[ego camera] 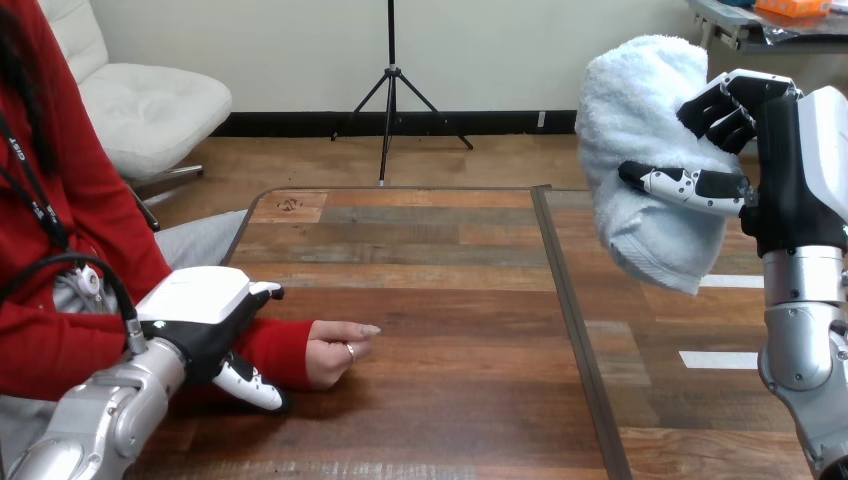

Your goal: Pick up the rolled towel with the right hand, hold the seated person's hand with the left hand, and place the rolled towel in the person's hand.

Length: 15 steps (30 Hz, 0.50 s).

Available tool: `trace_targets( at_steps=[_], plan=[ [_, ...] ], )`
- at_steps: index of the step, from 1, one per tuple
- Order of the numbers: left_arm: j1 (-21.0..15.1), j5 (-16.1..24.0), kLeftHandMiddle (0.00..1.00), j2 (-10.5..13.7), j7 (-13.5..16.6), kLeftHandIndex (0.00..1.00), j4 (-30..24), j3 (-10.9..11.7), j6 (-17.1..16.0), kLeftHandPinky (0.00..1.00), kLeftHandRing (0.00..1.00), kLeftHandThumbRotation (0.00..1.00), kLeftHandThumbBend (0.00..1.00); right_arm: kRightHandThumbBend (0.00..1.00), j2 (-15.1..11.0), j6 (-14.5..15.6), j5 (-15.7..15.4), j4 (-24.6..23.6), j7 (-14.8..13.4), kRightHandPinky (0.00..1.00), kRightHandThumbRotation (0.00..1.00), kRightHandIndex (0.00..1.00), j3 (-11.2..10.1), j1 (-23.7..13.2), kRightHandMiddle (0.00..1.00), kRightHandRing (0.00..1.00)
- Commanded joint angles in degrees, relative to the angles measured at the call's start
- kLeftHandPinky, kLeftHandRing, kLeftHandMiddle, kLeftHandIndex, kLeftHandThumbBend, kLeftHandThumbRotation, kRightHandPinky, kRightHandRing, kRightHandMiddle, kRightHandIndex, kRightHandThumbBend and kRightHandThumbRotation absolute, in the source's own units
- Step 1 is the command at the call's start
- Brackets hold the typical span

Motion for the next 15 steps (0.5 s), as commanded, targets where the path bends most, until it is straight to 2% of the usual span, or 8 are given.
trace_targets(
  at_steps=[1,13,15],
  plan=[
    [-4.77,-0.21,0.87,1.78,1.70,0.86,2.11,-0.84,-0.68,0.83,0.86,0.32,1.00,0.83,-0.53,-0.98,1.17,-3.04,-0.86,0.28,0.00,0.36,-1.69,-3.16,0.36,0.33],
    [-5.70,-3.55,0.82,0.87,3.08,0.81,5.77,0.17,-2.32,0.77,0.81,0.18,1.00,0.83,-0.28,-0.52,1.19,-3.79,-0.91,0.28,0.00,0.36,-1.77,-2.97,0.36,0.33],
    [-5.81,-4.05,0.81,0.91,3.17,0.79,6.00,0.07,-2.49,0.71,0.79,0.14,1.00,0.83,-0.21,-0.55,1.31,-3.86,-0.85,0.28,0.00,0.36,-1.81,-2.95,0.36,0.33]
  ],
)
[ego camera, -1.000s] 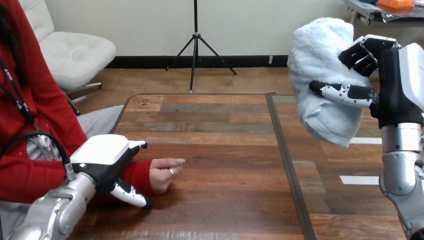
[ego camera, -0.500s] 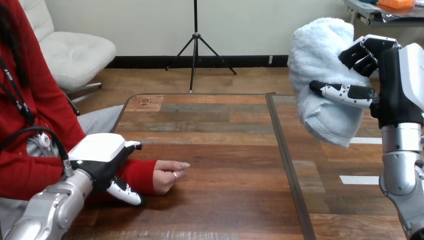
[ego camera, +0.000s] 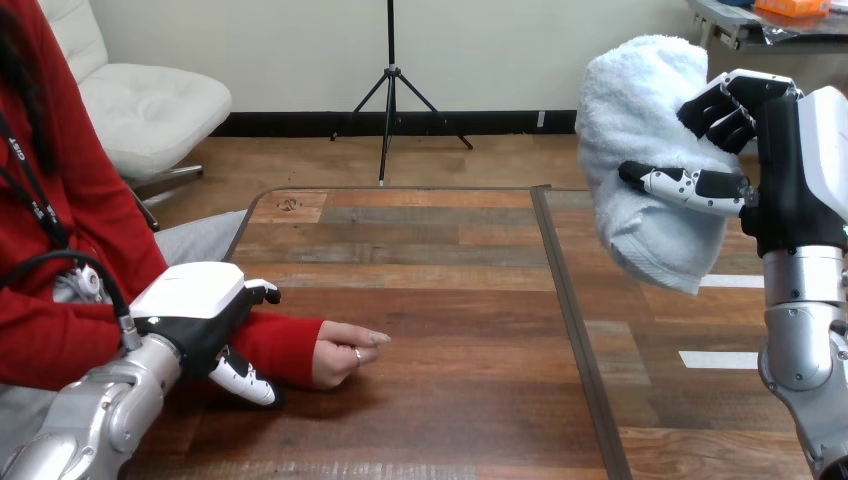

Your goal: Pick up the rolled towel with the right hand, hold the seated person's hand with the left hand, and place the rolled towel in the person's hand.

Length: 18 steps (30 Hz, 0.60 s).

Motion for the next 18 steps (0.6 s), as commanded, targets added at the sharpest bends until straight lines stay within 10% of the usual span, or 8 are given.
trace_targets(
  at_steps=[1,18],
  plan=[
    [-4.17,-1.63,0.80,0.74,1.22,0.78,2.00,0.07,-0.49,0.70,0.78,0.13,1.00,0.83,-0.25,-0.71,1.15,-3.76,-1.03,0.28,0.00,0.36,-1.73,-2.98,0.36,0.33],
    [-4.23,-7.12,0.66,0.19,2.52,0.65,3.89,0.52,-3.85,0.49,0.62,0.01,0.88,0.84,-0.27,-0.99,1.06,-3.41,-1.48,0.28,0.00,0.35,-1.79,-3.02,0.36,0.33]
  ],
)
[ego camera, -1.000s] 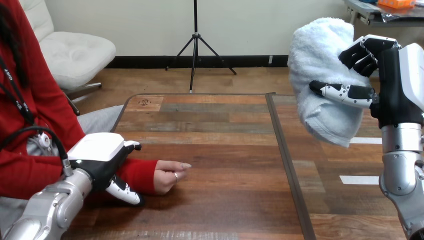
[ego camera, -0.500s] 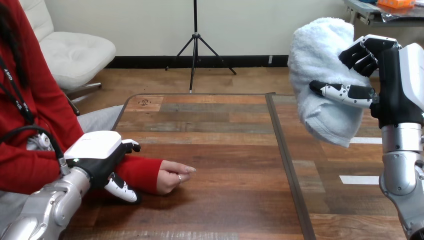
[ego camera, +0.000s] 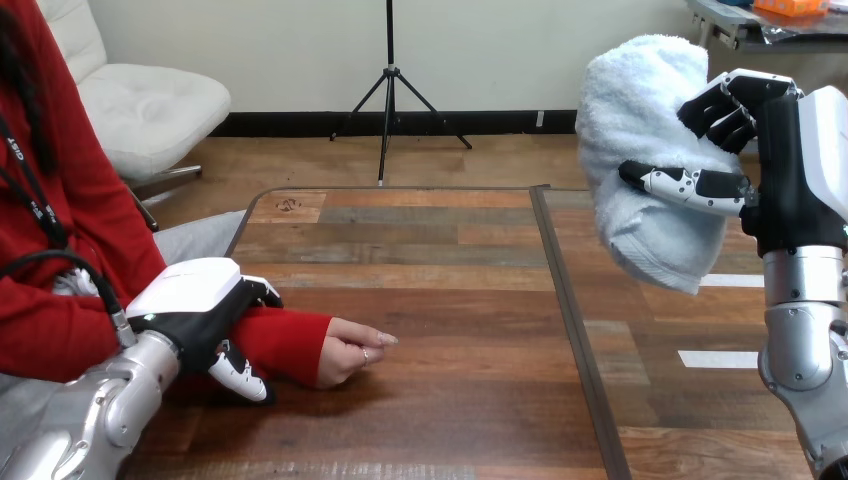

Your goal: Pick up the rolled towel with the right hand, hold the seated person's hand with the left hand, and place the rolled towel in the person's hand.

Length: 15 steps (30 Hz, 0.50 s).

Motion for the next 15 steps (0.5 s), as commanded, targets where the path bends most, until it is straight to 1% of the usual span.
trace_targets(
  at_steps=[1,3,6,11,15],
  plan=[
    [-3.05,-1.85,0.66,0.30,1.84,0.64,1.15,0.39,-2.02,0.48,0.61,0.01,0.88,0.84,-0.19,-0.82,1.24,-3.48,-1.21,0.28,0.00,0.35,-1.83,-2.96,0.36,0.33],
    [-3.13,-2.04,0.64,0.31,2.02,0.63,1.44,0.21,-2.16,0.47,0.60,0.00,0.87,0.84,-0.08,-0.64,1.40,-3.57,-1.10,0.28,0.00,0.35,-1.89,-2.92,0.36,0.33],
    [-3.34,-2.60,0.61,0.24,2.48,0.60,2.49,0.04,-3.25,0.46,0.57,0.00,0.85,0.83,-0.08,-0.90,1.52,-3.32,-1.07,0.28,0.00,0.35,-1.91,-2.93,0.36,0.34],
    [-3.17,-3.71,0.58,0.05,3.59,0.57,3.00,0.31,-5.37,0.44,0.54,0.00,0.85,0.83,-0.09,-0.77,1.24,-3.11,-1.29,0.28,0.00,0.35,-1.82,-2.99,0.36,0.34],
    [-3.25,-4.53,0.55,-0.16,4.00,0.55,3.88,0.28,-6.28,0.42,0.51,0.00,0.84,0.84,-0.09,-0.93,1.46,-3.03,-1.08,0.28,0.00,0.35,-1.88,-2.94,0.36,0.33]
  ],
)
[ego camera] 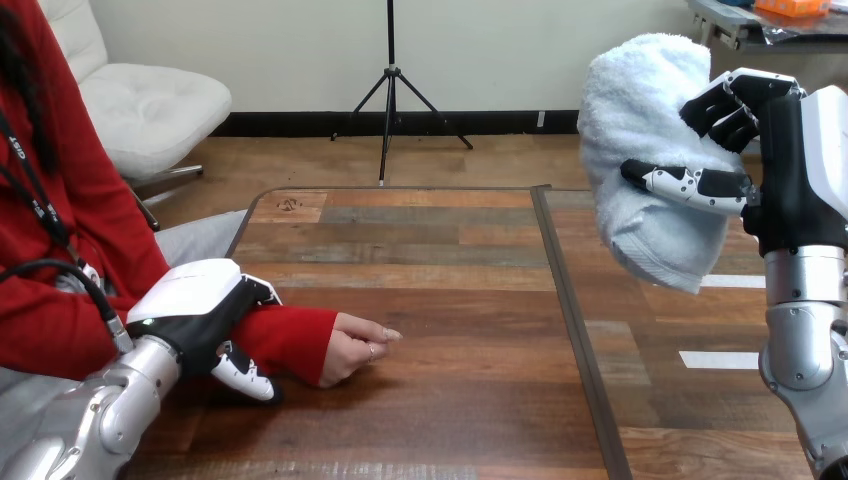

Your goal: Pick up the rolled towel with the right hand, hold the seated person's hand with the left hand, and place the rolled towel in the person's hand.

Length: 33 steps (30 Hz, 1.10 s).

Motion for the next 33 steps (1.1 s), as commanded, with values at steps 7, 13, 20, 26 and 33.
trace_targets(
  at_steps=[7,13,20,26,33],
  plan=[
    [-3.23,-1.76,0.53,-0.36,1.10,0.52,1.18,-0.06,-2.16,0.42,0.49,0.00,0.82,0.83,0.05,-0.88,1.53,-2.85,-1.01,0.28,0.00,0.35,-1.75,-2.96,0.36,0.33],
    [-3.19,-1.92,0.51,-0.40,1.72,0.51,1.56,-0.36,-3.53,0.40,0.47,0.00,0.82,0.83,0.07,-0.78,1.32,-2.68,-1.23,0.28,0.00,0.35,-1.67,-3.03,0.36,0.33],
    [-3.33,-1.04,0.50,-0.54,2.14,0.50,1.92,-1.07,-3.75,0.39,0.46,0.00,0.78,0.83,0.18,-0.62,1.50,-2.69,-1.06,0.28,0.00,0.35,-1.71,-3.04,0.36,0.33],
    [-3.40,0.06,0.48,-0.70,3.35,0.48,2.41,-1.65,-4.25,0.39,0.44,0.00,0.74,0.82,0.22,-0.66,1.56,-2.55,-0.93,0.28,0.00,0.35,-1.66,-3.10,0.36,0.33],
    [-3.30,0.82,0.44,-0.98,5.16,0.46,2.77,-2.16,-5.22,0.35,0.40,0.00,0.68,0.82,0.41,-0.51,1.79,-2.21,-0.82,0.28,0.00,0.35,-1.63,-3.20,0.36,0.33]
  ],
)
